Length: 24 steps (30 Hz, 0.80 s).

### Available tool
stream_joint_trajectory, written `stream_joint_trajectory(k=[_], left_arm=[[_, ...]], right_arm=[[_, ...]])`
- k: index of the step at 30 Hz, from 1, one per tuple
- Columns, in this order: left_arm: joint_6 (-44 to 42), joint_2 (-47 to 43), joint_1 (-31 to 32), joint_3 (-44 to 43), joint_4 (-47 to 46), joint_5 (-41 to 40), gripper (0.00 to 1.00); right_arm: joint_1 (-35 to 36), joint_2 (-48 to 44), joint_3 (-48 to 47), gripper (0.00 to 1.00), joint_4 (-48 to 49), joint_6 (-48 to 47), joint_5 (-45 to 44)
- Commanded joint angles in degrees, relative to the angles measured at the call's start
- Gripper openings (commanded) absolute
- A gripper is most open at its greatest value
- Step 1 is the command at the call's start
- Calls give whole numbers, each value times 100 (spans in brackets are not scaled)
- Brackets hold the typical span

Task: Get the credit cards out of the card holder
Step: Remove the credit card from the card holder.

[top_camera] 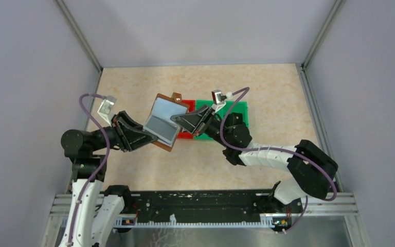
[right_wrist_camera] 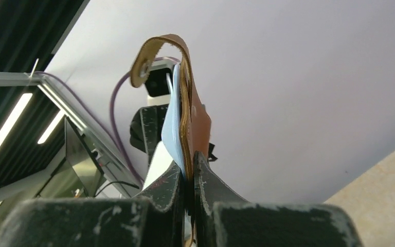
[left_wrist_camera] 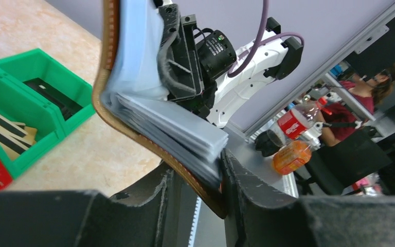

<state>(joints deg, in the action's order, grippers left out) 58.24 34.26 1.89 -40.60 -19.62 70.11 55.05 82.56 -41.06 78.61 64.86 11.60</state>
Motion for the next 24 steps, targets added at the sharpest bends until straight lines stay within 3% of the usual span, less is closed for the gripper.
stream_joint_trajectory(k=[1, 5, 15, 18, 24], left_arm=[[-716, -116, 9, -441, 241, -376, 32], [-1335, -130, 5, -505, 740, -382, 18], [-1923, -143, 4, -538, 1401, -618, 7], [-2231, -147, 5, -622, 1702, -685, 2], [-2710, -165, 4, -762, 1931, -438, 0]], right_arm=[[106, -50, 99, 0, -129, -231, 356], [107, -10, 80, 0, -53, -199, 333], [112, -7, 130, 2, 237, -69, 370], [88, -171, 237, 9, 117, -192, 308], [47, -834, 324, 38, -908, -962, 202]])
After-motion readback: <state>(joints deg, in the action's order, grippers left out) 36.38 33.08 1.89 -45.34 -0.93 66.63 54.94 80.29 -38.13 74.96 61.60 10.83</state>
